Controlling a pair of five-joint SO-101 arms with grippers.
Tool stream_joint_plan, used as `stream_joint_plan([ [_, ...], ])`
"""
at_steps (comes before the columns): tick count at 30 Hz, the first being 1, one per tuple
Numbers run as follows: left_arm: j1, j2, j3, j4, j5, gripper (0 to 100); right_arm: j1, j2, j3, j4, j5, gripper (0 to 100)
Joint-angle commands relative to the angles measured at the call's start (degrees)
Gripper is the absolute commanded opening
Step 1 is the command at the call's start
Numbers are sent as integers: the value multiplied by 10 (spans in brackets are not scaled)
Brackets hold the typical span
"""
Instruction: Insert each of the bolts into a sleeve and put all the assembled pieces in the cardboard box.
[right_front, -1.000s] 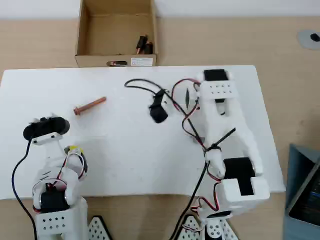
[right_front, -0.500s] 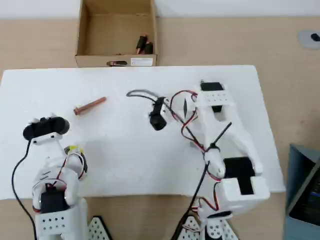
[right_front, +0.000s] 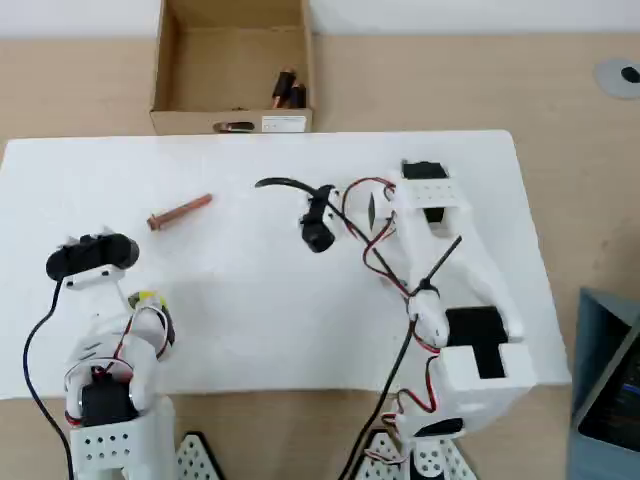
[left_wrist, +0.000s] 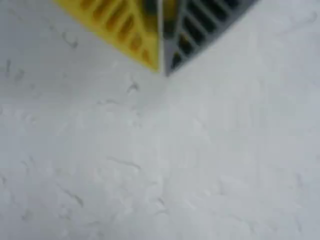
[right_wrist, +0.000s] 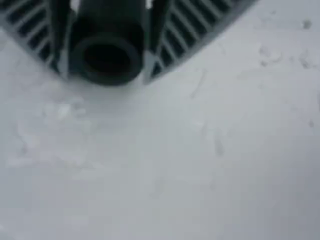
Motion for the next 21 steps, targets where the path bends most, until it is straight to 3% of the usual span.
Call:
stream_joint_plan([
  [1,-7,-4,-3,-10,1,3,-6,46,8,8,4,10],
  [14,-7,-4,-3,-10,1,3,-22,51,-180,64,-34,10],
  [21,-7,-4,-3,-10,1,3,-72,51,-200,29,-35,10],
])
